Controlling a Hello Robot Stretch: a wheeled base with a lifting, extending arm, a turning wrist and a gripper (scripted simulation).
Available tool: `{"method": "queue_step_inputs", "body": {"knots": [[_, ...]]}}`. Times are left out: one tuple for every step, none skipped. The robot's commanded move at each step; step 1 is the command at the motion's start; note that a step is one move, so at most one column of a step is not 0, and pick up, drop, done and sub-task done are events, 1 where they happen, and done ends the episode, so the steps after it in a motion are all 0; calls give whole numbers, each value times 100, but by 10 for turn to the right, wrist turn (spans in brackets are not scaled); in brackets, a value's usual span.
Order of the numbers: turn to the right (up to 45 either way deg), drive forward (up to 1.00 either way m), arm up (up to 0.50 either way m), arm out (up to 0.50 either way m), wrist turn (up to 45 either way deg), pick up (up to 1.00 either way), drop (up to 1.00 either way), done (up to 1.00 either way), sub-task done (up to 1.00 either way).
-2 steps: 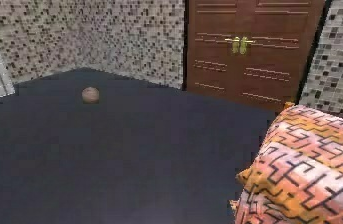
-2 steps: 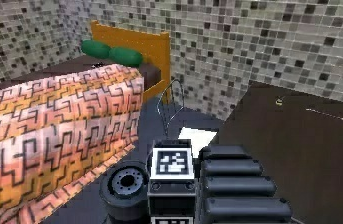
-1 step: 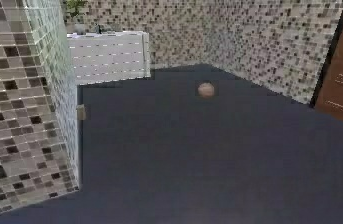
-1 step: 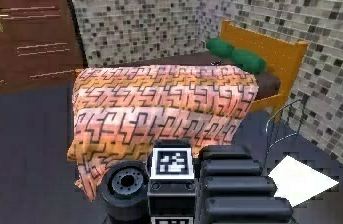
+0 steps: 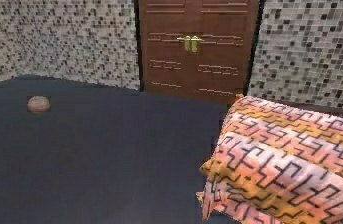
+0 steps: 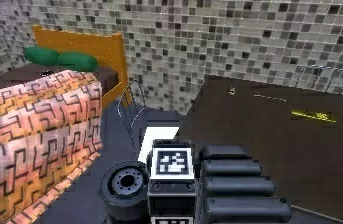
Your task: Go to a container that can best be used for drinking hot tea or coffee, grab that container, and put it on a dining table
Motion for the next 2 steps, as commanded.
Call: {"method": "queue_step_inputs", "body": {"knots": [[450,0,0,0,0,0,0,0,0],[450,0,0,0,0,0,0,0,0]]}}
